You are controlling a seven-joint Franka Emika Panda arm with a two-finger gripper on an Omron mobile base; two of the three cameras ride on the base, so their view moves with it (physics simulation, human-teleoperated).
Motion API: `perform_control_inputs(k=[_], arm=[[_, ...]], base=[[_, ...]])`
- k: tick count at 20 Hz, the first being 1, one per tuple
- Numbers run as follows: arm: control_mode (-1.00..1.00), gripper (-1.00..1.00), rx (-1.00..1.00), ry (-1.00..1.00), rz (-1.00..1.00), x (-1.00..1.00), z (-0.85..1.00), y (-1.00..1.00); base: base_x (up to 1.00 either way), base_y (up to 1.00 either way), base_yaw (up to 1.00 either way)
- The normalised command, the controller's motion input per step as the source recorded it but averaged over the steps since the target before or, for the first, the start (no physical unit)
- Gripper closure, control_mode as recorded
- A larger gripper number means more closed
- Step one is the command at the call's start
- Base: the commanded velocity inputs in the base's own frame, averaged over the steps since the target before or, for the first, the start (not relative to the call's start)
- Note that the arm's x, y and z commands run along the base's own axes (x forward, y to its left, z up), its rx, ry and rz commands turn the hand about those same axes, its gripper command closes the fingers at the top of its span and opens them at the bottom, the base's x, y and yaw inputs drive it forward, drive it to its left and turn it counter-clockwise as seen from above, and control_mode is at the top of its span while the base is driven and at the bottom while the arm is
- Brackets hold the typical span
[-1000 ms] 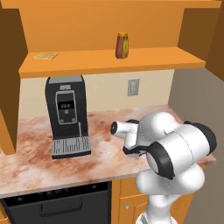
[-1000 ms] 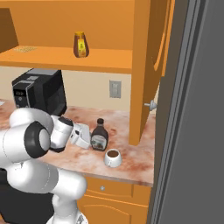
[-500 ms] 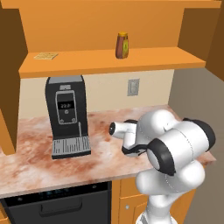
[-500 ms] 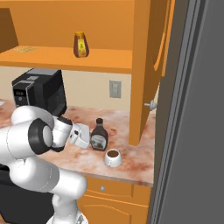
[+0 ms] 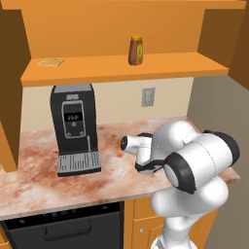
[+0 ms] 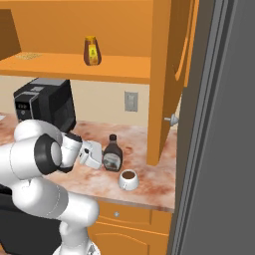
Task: Pick the syrup bottle and honey bottle from the cabinet and place them next to the mug.
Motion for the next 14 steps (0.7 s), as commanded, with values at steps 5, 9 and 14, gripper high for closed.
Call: perform_control_inputs(k=[5, 9, 14], arm=[[-1.00, -1.00, 0.00, 0.00, 0.00, 0.00, 0.00, 0.00], [-1.00, -1.00, 0.00, 0.00, 0.00, 0.00, 0.00, 0.00], [-1.00, -1.00, 0.00, 0.00, 0.00, 0.00, 0.00, 0.05]], base=[[0.00, 0.00, 0.00], [0.00, 0.00, 0.00], [0.00, 0.00, 0.00]])
